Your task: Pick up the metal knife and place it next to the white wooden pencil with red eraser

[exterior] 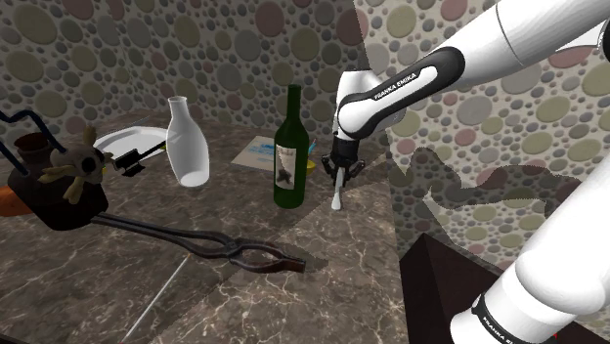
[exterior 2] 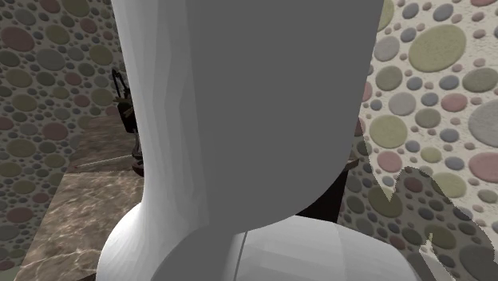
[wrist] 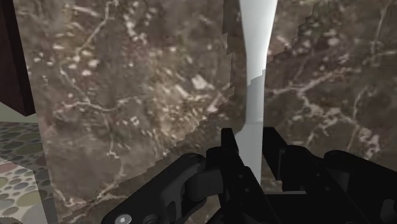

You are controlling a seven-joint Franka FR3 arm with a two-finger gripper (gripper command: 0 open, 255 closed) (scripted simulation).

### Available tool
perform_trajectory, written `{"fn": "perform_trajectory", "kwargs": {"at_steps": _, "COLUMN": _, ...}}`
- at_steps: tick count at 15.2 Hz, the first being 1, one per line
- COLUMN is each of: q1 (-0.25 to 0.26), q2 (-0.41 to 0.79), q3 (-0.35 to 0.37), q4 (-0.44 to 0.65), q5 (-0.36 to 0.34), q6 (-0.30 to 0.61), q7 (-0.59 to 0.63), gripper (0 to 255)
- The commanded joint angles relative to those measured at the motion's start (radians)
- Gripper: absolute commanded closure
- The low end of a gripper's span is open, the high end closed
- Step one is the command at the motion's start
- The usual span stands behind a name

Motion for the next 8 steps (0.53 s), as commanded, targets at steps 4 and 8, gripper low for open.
{"fn": "perform_trajectory", "kwargs": {"at_steps": 4, "q1": 0.0, "q2": -0.033, "q3": 0.0, "q4": 0.021, "q5": 0.008, "q6": -0.054, "q7": -0.006, "gripper": 255}}
{"fn": "perform_trajectory", "kwargs": {"at_steps": 8, "q1": 0.0, "q2": -0.063, "q3": -0.001, "q4": 0.046, "q5": 0.015, "q6": -0.108, "q7": -0.012, "gripper": 255}}
